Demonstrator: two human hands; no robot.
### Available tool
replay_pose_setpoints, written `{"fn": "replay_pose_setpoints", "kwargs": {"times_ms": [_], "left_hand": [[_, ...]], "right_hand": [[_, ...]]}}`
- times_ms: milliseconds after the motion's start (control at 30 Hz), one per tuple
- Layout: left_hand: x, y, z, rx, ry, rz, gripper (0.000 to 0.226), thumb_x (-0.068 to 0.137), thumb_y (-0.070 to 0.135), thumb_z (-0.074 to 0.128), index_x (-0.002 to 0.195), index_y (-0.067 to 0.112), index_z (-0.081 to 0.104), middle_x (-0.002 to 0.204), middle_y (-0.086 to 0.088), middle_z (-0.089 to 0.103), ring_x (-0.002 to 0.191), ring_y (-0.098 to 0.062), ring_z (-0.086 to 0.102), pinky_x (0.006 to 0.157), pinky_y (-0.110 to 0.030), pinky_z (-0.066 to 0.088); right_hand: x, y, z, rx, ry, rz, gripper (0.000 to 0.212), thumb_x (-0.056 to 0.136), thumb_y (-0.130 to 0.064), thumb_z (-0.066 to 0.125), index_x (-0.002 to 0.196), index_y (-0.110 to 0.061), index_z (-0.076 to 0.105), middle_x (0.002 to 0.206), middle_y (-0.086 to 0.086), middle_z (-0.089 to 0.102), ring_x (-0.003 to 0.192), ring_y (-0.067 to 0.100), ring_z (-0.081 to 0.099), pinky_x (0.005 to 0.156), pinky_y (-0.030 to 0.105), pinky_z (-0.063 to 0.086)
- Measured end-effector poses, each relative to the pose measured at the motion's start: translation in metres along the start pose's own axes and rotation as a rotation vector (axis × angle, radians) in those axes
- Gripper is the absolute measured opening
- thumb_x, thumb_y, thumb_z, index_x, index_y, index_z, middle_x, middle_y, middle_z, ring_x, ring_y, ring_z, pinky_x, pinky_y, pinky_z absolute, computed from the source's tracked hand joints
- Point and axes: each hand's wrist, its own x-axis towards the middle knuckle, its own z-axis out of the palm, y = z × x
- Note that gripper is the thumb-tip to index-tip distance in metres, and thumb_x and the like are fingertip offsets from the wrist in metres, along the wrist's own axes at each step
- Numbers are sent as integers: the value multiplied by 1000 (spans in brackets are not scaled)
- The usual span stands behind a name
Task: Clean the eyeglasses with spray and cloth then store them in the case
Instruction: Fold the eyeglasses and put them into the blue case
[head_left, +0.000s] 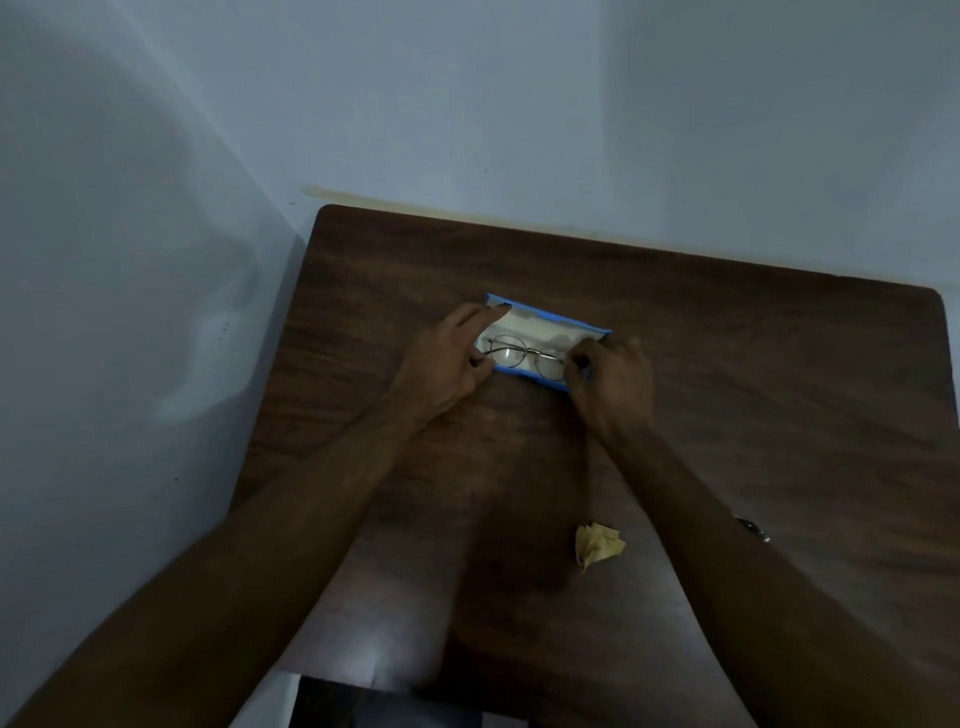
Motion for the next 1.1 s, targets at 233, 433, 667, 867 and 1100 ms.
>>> {"fn": "replay_pose_setpoints", "kwargs": {"times_ms": [233, 433, 667, 867, 1100], "left_hand": [[-3, 3, 5, 2, 34, -34, 74, 89, 24, 80, 155, 32, 47, 141, 6, 60, 72, 9, 61, 82, -18, 52], [-4, 6, 4, -23, 11, -70, 80, 91, 24, 80, 160, 34, 40, 131, 9, 71, 88, -3, 72, 86, -25, 59], [-4, 7, 4, 18, 19, -79, 80, 91, 26, 79, 160, 32, 39, 132, 10, 71, 89, -3, 72, 86, -26, 59], [-4, 8, 7, 6, 3, -108, 76, 91, 27, 80, 157, 32, 41, 130, 12, 70, 76, 12, 58, 77, -13, 50], [-16, 20, 8, -19, 80, -64, 61, 94, 23, 76, 150, 21, 52, 133, 2, 68, 91, -8, 70, 82, -42, 63]], "right_hand": [[-1, 5, 1, -223, 28, -161, 11, 92, -20, 66, 94, -12, 73, 97, 12, 71, 102, 38, 58, 77, 43, 45], [3, 8, 0, -240, -14, -178, 14, 94, -20, 64, 100, -11, 74, 102, 13, 70, 107, 37, 56, 81, 44, 44], [1, 9, 0, -186, 1, -182, 16, 96, -17, 64, 102, -9, 76, 102, 15, 69, 107, 38, 57, 84, 46, 47], [-1, 15, 0, -122, 47, -202, 18, 101, -22, 62, 107, -10, 73, 110, 13, 66, 105, 33, 57, 86, 43, 47], [-24, 13, -5, 36, 77, -115, 33, 99, -21, 64, 129, -8, 64, 127, 14, 61, 116, 31, 56, 96, 46, 52]]}}
